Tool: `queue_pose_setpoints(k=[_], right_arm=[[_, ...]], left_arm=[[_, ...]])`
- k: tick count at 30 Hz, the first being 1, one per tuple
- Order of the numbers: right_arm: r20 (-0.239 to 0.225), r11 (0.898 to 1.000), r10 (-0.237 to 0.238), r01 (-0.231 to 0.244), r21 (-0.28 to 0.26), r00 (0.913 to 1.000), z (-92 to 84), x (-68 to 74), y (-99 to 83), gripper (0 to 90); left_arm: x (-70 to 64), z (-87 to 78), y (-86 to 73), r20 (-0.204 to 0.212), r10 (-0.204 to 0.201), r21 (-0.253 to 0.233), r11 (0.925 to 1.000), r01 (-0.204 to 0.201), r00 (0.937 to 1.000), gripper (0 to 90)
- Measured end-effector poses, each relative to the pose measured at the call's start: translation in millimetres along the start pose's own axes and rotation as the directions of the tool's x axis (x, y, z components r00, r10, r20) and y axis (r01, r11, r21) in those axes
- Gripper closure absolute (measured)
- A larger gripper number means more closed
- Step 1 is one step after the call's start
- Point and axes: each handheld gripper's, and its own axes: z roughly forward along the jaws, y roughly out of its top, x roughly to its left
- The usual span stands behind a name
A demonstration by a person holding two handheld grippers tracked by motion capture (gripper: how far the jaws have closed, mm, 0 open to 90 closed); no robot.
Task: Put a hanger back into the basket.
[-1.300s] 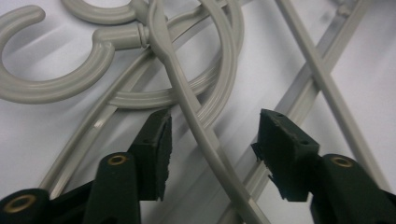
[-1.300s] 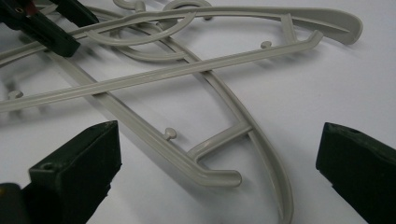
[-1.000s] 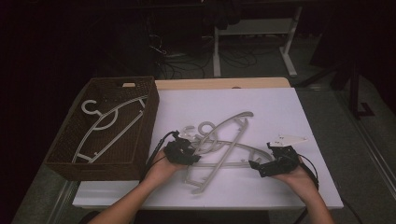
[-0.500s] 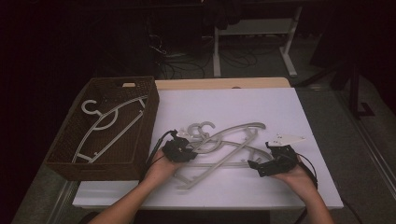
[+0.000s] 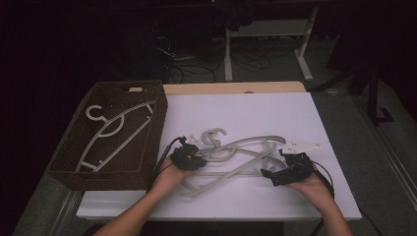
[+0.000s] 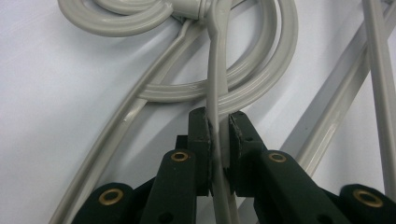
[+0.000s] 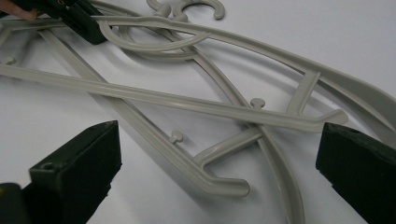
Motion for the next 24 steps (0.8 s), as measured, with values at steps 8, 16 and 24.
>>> queue_pose_setpoints(k=[8, 16, 24], right_arm=[[-0.004, 1.000, -0.009, 0.009, -0.010, 1.0000, -1.2, 0.9, 1.0, 0.0], [-0.007, 1.000, -0.001, 0.001, -0.026, 1.0000, -3.6, 0.7, 1.3, 0.0], [-0.012, 0.999, 0.008, -0.009, -0.034, 0.9999, -4.8, -0.4, 0.9, 0.0]], left_arm=[[-0.1, -3.0, 6.2, -0.023, 0.004, -0.035, 0.9994, -0.004, 0.9997, 81.9], [5.2, -20.8, 17.8, -0.023, -0.005, -0.085, 0.9964, 0.003, 0.9997, 82.1], [11.6, -59.5, 36.8, -0.023, -0.046, -0.146, 0.9884, 0.042, 0.9987, 82.1]])
